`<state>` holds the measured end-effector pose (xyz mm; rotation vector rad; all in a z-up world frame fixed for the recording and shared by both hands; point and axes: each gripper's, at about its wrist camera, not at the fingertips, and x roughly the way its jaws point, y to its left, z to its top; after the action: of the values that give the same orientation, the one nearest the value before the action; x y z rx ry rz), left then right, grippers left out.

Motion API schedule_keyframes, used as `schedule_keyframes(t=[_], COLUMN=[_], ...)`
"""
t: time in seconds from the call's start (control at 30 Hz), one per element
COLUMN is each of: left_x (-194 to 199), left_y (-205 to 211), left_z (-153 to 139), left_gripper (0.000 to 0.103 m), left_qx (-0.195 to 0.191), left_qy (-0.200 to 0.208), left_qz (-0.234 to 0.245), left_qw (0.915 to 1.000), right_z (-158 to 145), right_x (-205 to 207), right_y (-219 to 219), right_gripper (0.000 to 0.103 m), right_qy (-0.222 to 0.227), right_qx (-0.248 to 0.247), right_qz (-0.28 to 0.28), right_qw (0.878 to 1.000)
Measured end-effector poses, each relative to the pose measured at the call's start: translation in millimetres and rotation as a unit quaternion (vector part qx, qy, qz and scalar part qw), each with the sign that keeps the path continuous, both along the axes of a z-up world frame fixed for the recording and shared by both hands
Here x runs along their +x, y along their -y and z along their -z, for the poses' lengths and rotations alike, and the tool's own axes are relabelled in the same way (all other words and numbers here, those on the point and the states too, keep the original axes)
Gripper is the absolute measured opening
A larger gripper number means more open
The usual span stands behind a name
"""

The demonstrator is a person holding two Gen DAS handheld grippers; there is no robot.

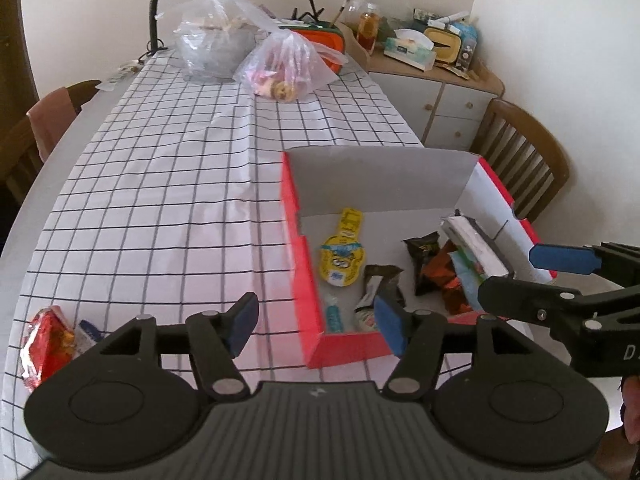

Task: Organize snacks
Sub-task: 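Move both tools back to the snack pile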

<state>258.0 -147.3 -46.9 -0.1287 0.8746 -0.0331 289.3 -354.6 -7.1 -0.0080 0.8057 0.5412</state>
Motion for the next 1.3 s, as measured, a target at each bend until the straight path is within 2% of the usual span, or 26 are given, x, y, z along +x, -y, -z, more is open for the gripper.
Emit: schedule_keyframes(t=[0.13, 0.2, 0.4, 0.63, 1.03, 1.3], left_x=[-12.1, -18.7, -35.3, -54.3, -60.1, -51.6], left_y=[-23.4, -35.9, -83.0, -140.1, -235.8, -267.5], left_z=[-0.5, -0.8, 0.3, 5.7, 26.4, 56.0], left_gripper=[0.068, 0.070, 0.072, 0.077, 0.077, 0.077], left_qx=[-0.002, -0.002, -0.001, -0.003, 0.005, 0.021], left_qy=[0.003, 0.004, 0.001, 0.002, -0.035, -0.076], left_qz=[0.007, 0.011, 0.015, 0.012, 0.014, 0.056], left_qw=[1.0000, 0.9999, 0.9999, 0.9999, 0.9993, 0.9954], right_z=[1.0, 2.0, 6.3, 22.0, 57.5, 84.5], right_x=[-13.0, -18.2, -36.2, -53.5, -74.8, -72.5], right_y=[-24.9, -37.8, -79.8, -128.0, -209.7, -244.9], right_gripper=[0.091, 0.099, 0.101, 0.102, 0.102, 0.102], right_qy=[0.000, -0.001, -0.001, -0.014, -0.054, -0.091], right_qx=[0.004, 0.004, 0.011, -0.005, -0.028, -0.034], right_qz=[0.001, 0.002, 0.004, -0.002, -0.043, -0.040], right_qw=[1.000, 1.000, 1.000, 1.000, 0.997, 0.994])
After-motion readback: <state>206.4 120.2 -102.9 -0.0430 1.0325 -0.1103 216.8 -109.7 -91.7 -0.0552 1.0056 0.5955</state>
